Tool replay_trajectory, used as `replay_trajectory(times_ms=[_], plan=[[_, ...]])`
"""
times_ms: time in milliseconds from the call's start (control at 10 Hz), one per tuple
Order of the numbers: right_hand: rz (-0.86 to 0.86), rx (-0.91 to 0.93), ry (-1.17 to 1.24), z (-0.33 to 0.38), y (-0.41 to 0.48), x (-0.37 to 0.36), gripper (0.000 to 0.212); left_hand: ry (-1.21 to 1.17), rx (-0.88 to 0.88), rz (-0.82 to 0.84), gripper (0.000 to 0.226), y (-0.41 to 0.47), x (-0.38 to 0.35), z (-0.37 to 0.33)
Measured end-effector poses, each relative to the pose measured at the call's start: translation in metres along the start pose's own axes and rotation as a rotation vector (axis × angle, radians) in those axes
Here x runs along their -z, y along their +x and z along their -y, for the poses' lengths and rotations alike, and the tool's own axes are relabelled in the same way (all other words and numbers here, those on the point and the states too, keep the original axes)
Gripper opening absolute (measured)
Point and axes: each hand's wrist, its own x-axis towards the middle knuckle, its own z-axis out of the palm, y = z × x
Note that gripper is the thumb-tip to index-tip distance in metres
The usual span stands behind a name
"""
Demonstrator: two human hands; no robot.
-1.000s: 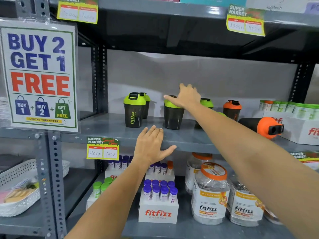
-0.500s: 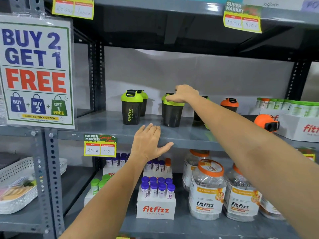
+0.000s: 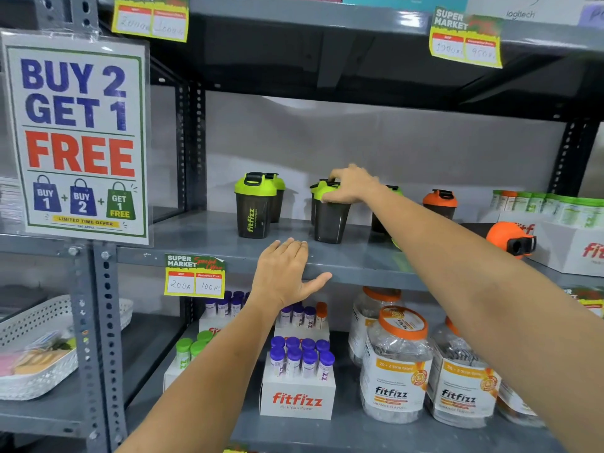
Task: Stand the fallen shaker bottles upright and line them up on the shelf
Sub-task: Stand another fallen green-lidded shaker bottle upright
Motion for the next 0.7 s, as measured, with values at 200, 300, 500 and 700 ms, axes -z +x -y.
replay_trajectory(times_ms=[200, 300, 500, 700], plan=[[-0.057, 0.023, 0.017, 0.0044, 0.0012, -0.0036, 0.065, -0.014, 0.001, -0.019, 0.070, 0.0003, -0.0012, 0.0009], [-0.054, 0.047, 0.127, 0.0017, 0.0014, -0.0023, 0.048, -0.010, 0.001, -0.020, 0.070, 0.0006, -0.0013, 0.0010], [-0.005, 0.072, 0.143, -0.0022, 0.0038, 0.0026, 0.044, -0.023, -0.005, -0.056, 0.071, 0.0008, -0.0017, 0.0016], [-0.026, 0.112, -0.020, 0.0037, 0.0013, -0.0072, 0.072, -0.034, -0.004, -0.057, 0.072, 0.0007, -0.0017, 0.0012]])
